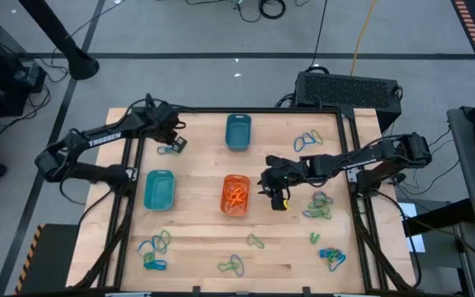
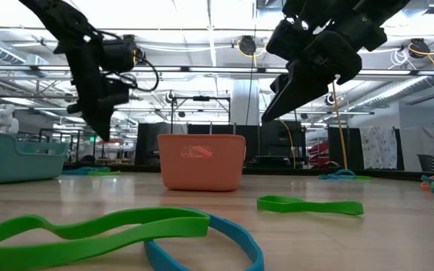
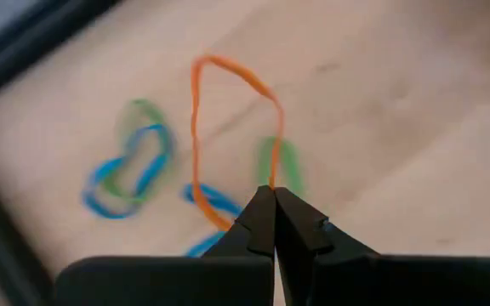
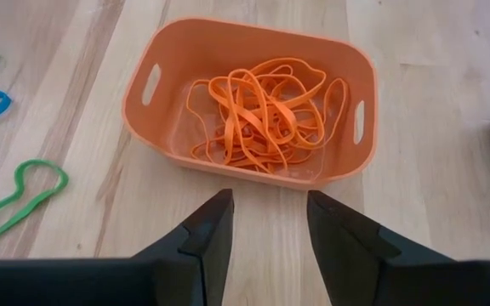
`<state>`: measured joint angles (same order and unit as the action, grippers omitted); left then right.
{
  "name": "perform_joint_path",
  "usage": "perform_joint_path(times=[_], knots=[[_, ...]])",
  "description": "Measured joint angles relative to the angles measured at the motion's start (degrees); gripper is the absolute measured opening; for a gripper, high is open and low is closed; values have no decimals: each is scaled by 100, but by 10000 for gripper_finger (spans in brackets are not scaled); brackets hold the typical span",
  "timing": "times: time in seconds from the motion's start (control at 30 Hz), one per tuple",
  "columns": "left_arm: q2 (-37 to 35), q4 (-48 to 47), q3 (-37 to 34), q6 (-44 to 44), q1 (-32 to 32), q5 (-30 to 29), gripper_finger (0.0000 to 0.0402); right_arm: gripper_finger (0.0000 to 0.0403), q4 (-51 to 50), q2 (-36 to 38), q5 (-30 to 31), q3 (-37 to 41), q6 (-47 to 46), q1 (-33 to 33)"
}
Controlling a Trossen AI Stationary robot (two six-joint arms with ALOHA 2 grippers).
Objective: Sort rubber bands into baskets
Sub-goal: Put the orange rubber band into the orange bin
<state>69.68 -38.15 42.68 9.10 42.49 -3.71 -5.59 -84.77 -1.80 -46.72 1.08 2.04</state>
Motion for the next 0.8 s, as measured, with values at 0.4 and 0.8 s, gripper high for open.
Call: perform_joint_path(times=[0.4, 0.8], knots=[[-268, 697, 2, 238, -1387, 2028, 0, 144, 11, 0, 0, 0, 0, 0], [81, 3190, 9, 975, -3583, 1757, 0, 144, 28, 0, 0, 0, -48, 0]])
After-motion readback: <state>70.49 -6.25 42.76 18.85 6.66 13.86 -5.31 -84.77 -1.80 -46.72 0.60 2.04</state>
